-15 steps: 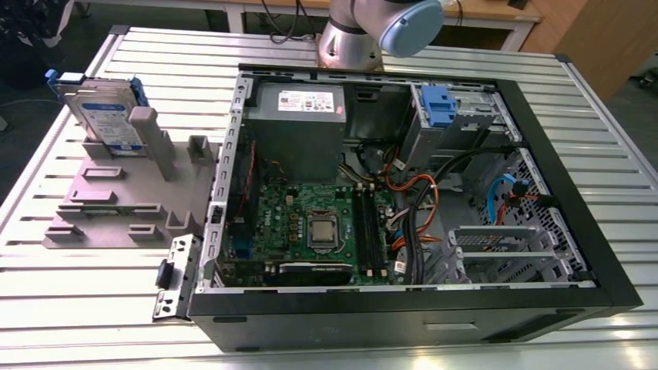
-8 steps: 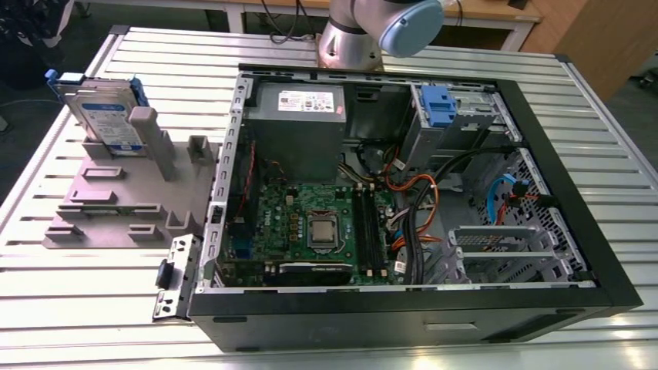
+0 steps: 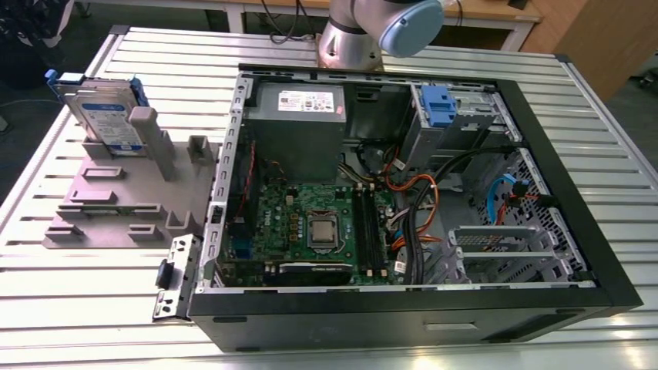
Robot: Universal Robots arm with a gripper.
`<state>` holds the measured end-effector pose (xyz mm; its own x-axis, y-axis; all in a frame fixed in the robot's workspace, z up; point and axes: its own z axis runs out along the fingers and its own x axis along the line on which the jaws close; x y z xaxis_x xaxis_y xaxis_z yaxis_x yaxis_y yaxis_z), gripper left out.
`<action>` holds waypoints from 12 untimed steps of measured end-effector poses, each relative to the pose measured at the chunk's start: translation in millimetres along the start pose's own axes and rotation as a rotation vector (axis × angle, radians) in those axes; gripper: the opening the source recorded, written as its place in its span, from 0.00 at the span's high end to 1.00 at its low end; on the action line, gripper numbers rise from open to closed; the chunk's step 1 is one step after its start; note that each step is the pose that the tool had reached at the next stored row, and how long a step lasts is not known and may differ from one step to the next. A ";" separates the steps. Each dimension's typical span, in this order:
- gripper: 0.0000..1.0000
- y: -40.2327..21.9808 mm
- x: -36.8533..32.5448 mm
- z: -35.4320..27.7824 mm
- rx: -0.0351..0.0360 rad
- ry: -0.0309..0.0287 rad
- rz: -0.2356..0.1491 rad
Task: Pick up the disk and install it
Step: 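Pick up the disk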
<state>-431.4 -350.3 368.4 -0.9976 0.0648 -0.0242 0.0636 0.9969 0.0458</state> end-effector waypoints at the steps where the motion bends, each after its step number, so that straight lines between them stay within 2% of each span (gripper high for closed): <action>1: 0.89 0.0 0.0 0.0 -0.0001 0.0000 -0.001; 5: 0.89 -0.1 0.1 0.0 -0.0003 0.0007 -0.014; 10: 0.89 -0.1 0.1 -0.1 -0.0017 0.0034 -0.073; 12: 0.89 -0.1 0.1 -0.1 -0.0020 0.0039 -0.084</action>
<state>-431.5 -350.4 368.4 -0.9995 -0.0194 -0.0242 -0.0205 0.9987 0.0457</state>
